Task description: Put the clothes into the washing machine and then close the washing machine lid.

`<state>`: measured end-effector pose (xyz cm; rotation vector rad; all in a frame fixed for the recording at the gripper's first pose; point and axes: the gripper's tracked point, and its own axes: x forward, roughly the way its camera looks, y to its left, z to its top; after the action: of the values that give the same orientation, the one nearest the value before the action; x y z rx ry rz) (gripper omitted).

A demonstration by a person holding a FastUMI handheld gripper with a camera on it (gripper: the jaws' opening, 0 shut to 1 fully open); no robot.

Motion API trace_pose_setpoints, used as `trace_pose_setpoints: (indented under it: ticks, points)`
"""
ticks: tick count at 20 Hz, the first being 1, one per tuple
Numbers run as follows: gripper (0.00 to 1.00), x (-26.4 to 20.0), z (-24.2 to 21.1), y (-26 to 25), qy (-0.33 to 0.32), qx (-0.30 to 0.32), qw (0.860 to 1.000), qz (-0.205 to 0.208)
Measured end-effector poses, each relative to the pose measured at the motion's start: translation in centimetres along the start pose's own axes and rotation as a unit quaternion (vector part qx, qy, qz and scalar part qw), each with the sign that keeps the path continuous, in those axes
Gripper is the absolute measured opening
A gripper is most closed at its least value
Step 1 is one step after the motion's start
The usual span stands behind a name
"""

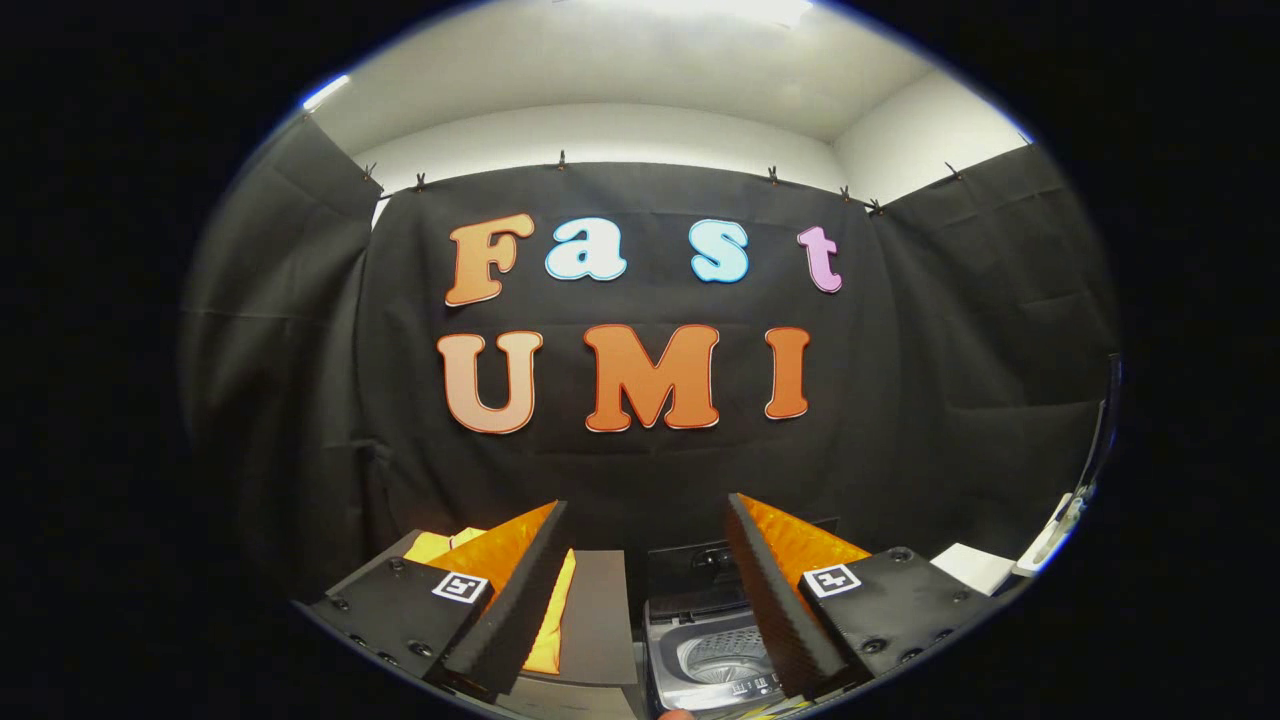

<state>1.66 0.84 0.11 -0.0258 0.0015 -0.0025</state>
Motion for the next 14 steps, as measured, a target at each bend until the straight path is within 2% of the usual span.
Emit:
trace_pose_setpoints:
  ticks: [7, 14]
  points:
    - [0.99, 1.8, -0.7, 2.5, 0.013, 0.006, 1.000, 0.016]
    - [0.99, 5.7, -3.7, 11.5, 0.044, -0.003, 0.996, 0.075]
